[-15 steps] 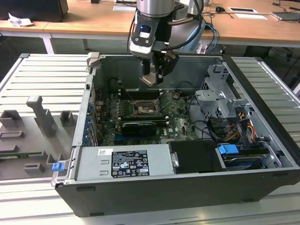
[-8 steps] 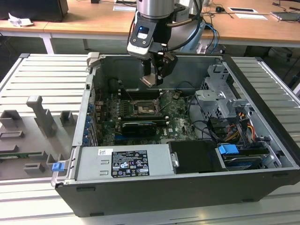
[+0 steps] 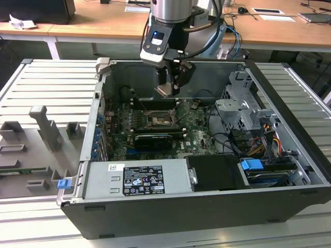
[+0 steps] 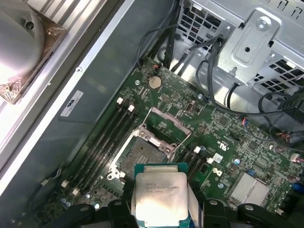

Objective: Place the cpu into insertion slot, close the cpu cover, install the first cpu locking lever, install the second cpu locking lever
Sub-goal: 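Place the cpu into insertion slot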

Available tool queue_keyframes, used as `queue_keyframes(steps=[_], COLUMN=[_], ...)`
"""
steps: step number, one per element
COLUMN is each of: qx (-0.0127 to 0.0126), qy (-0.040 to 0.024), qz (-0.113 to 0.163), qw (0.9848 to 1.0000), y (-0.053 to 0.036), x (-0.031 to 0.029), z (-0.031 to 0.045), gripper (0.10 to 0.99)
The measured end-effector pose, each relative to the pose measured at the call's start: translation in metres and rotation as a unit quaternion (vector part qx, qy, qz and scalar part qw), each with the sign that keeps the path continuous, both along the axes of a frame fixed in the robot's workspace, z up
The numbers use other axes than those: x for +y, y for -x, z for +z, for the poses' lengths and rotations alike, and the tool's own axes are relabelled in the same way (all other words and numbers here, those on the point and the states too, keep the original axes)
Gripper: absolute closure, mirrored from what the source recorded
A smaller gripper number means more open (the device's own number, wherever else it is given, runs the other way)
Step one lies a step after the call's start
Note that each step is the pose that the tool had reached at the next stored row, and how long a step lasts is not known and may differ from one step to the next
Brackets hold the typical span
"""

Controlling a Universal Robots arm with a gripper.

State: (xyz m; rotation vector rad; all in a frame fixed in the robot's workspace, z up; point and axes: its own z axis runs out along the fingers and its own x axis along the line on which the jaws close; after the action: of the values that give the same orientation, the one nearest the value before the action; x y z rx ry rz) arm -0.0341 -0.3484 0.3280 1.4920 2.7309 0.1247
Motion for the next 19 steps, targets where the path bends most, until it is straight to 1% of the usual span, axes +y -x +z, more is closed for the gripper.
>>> queue_keyframes(steps=[7,16,18,19], qx=[0.0,0.0,0.0,0.0], qy=[0.0001,0.0001,0.0004,0.0008], qz=[-0.01,-0.03,-0.039,-0.05], qw=[1.0,0.9996,0.9992,0.9987], y=[0.0,0.0,0.0,0.0], x=[0.0,0.0,0.0,0.0], z=[-0.0026,-0.0064,-0.0075,-0.0085], gripper=[0.561,0.561,0.561,0.561])
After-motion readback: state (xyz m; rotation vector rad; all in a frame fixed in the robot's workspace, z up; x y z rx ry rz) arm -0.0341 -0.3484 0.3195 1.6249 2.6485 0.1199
